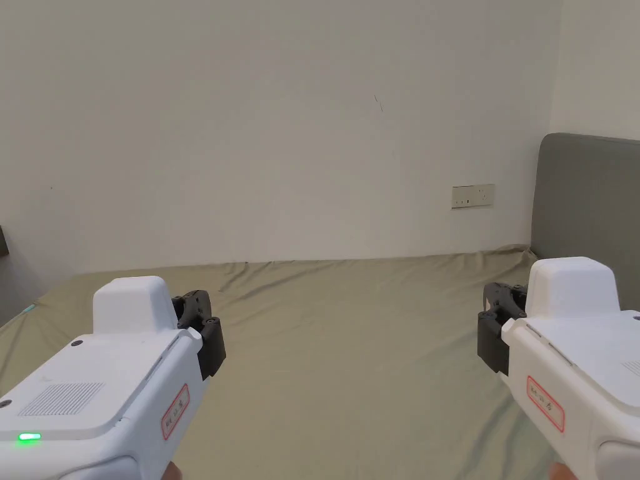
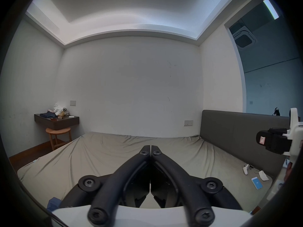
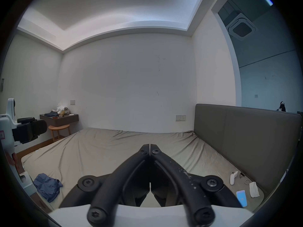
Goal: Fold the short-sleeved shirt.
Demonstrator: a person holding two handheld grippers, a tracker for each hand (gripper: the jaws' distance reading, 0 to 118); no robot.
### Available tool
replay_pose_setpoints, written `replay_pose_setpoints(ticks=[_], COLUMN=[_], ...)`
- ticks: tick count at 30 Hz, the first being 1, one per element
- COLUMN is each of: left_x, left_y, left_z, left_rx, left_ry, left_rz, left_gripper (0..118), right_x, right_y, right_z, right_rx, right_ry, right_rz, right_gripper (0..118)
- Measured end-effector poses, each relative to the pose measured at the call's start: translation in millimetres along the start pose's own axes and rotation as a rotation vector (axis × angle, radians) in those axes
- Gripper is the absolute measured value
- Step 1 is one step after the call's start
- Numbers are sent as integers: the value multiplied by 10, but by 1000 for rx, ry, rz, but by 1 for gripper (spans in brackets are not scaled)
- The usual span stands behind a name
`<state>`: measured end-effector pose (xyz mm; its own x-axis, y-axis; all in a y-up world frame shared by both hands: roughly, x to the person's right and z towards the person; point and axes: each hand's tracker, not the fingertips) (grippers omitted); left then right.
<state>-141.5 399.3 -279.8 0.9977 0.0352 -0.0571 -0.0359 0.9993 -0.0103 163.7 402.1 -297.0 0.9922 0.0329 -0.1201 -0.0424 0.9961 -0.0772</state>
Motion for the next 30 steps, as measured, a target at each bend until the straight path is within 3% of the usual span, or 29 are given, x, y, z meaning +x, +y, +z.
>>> replay_pose_setpoints(ticks=[30], left_x=[80], left_y=[59], left_z=[16], left_rx=[4], left_ry=[-2], left_rz=[-39], left_gripper=[0], right_x=[-32], right_y=[37], right_z=[34], right_rx=[14], right_ry=[4], right_rz=[4], right_gripper=[1])
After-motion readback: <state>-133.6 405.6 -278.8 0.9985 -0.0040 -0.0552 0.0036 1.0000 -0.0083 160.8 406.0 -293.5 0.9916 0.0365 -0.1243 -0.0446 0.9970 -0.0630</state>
